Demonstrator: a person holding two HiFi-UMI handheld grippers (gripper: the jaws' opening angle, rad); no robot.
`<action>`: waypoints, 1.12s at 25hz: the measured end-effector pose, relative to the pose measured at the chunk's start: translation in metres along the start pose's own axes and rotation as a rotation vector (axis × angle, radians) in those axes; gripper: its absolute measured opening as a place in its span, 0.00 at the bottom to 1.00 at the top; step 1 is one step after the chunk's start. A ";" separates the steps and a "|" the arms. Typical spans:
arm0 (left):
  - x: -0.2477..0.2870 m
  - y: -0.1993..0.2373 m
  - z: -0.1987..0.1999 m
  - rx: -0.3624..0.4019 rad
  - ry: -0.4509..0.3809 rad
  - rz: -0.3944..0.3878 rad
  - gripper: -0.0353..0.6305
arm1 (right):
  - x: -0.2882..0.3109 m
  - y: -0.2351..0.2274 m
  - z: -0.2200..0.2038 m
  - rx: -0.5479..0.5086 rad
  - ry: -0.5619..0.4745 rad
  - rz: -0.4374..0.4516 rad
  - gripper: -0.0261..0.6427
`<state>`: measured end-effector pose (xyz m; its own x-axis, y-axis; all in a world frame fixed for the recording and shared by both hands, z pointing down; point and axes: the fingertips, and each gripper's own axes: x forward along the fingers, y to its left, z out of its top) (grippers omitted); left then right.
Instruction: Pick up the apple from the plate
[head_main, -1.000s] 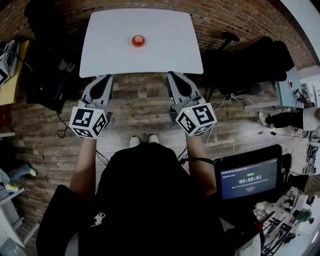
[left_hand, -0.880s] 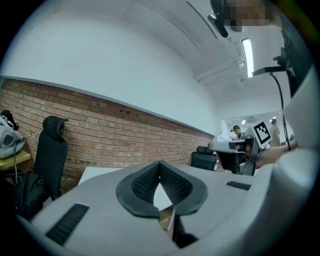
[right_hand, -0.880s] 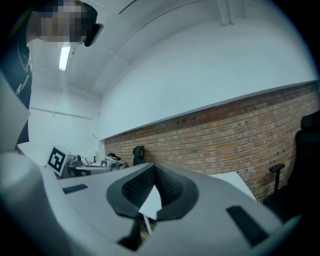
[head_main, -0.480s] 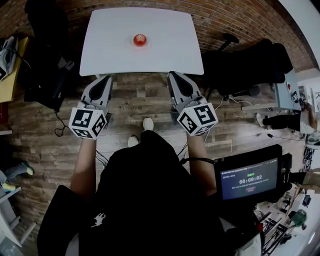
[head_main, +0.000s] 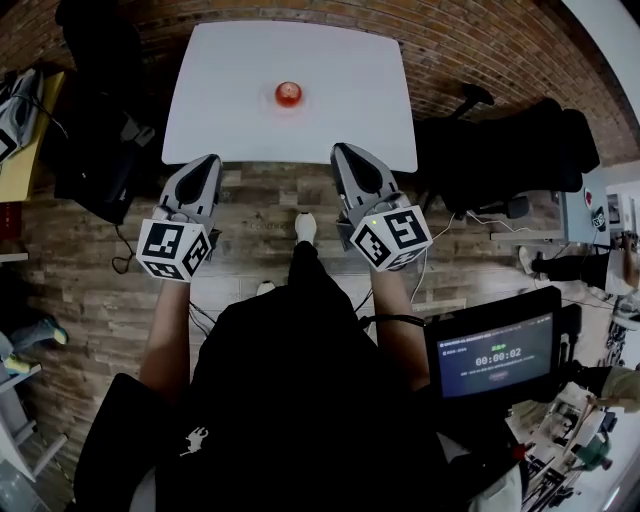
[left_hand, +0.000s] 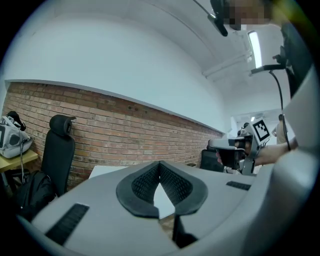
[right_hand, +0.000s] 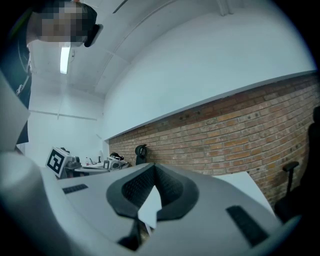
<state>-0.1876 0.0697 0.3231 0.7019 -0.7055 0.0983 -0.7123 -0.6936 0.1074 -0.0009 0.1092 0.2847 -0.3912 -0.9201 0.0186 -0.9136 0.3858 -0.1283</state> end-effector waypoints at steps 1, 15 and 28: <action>0.009 0.004 0.000 0.008 0.007 0.007 0.06 | 0.009 -0.008 -0.001 0.005 0.001 0.008 0.04; 0.125 0.034 0.006 0.034 0.092 0.092 0.06 | 0.115 -0.095 -0.001 0.016 0.072 0.141 0.04; 0.204 0.046 -0.007 -0.007 0.162 0.157 0.06 | 0.181 -0.165 -0.022 -0.001 0.164 0.271 0.04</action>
<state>-0.0772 -0.1050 0.3546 0.5746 -0.7719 0.2720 -0.8134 -0.5754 0.0853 0.0769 -0.1197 0.3313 -0.6328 -0.7610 0.1432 -0.7739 0.6154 -0.1497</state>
